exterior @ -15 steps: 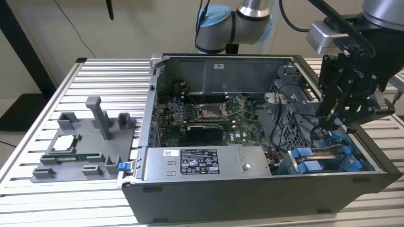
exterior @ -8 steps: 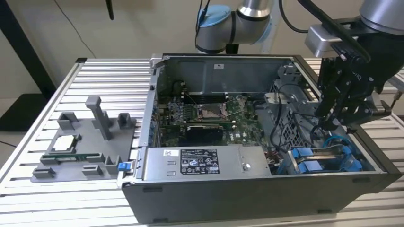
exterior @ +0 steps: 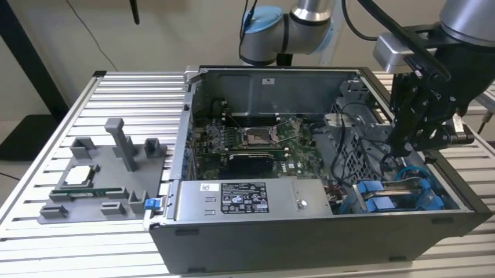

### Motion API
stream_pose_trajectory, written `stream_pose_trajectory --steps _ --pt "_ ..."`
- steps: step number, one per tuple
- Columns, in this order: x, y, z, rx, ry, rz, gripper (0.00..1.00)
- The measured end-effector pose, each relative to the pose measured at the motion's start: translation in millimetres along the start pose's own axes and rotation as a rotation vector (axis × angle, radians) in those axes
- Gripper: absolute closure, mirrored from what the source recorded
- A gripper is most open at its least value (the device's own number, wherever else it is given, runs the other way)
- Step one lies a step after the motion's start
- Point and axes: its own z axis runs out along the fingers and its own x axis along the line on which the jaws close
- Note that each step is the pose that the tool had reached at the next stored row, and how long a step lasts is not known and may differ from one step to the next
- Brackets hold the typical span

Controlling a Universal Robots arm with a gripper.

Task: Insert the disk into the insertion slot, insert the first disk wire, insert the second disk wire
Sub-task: 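Insert the disk into the insertion slot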

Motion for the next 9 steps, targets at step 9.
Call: stream_pose_trajectory --steps 9 --pt "0.2 0.0 1.4 -0.0002 0.0056 0.0 1.0"
